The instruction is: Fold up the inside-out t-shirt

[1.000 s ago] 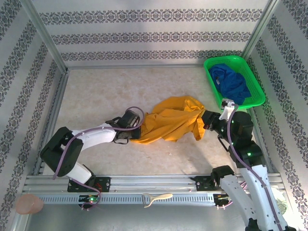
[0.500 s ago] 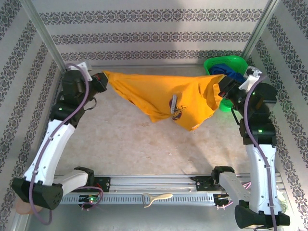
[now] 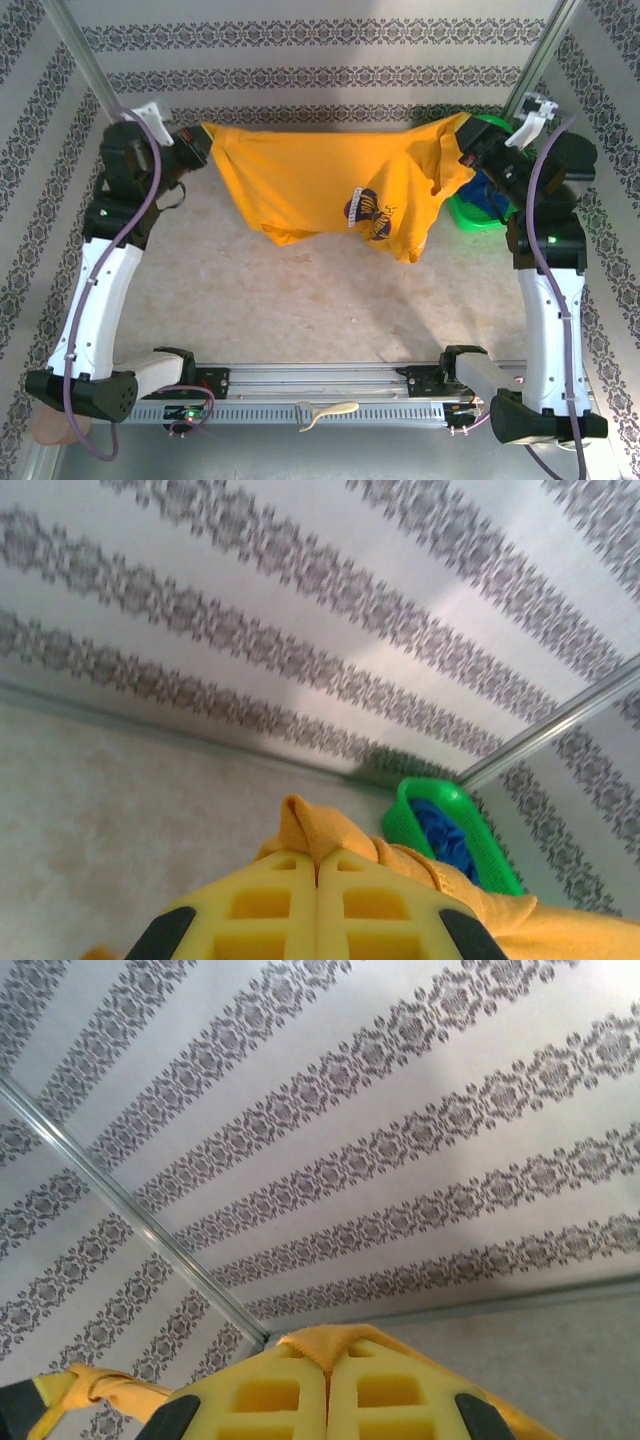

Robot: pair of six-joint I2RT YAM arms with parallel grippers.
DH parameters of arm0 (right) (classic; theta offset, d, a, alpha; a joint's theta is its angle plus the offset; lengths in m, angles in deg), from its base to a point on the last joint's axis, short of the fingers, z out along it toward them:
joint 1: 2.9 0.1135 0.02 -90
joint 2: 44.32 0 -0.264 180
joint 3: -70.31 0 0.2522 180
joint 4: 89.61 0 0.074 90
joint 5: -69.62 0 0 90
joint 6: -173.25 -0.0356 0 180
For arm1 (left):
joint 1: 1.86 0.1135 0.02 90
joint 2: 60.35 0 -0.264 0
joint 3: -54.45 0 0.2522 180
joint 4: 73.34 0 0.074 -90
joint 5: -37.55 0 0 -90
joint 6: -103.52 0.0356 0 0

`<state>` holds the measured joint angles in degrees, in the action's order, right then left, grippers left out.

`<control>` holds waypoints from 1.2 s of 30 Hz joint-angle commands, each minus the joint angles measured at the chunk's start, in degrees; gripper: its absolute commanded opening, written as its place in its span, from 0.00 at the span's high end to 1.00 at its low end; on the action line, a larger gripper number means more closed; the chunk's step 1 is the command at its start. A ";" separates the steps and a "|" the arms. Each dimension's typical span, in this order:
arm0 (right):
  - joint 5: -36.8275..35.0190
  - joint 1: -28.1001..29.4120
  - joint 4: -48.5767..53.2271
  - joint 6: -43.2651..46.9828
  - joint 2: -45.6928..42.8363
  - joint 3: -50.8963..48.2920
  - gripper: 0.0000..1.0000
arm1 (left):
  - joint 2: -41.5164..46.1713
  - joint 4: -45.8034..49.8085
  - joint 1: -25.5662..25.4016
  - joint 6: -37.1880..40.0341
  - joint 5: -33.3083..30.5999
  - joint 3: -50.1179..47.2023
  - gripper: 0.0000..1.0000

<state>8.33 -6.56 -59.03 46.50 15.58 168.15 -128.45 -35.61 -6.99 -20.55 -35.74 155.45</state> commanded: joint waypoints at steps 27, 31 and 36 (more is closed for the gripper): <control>4.66 -0.02 -8.43 -1.56 -11.33 -37.42 1.00 | 11.37 -20.93 -6.95 -9.75 3.35 -51.18 0.52; 3.81 0.01 -7.05 -1.42 -15.31 -40.54 1.00 | 5.27 -20.41 -19.30 -5.58 -4.77 -47.80 0.46; 3.13 0.17 -5.70 -1.00 -16.65 -41.43 1.00 | -12.30 -14.88 -31.63 1.00 -14.34 -33.43 0.45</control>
<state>12.46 -7.13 -64.36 44.27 -0.68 127.82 -134.41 -52.33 -34.31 -25.44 -41.89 115.61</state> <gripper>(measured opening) 0.057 0.545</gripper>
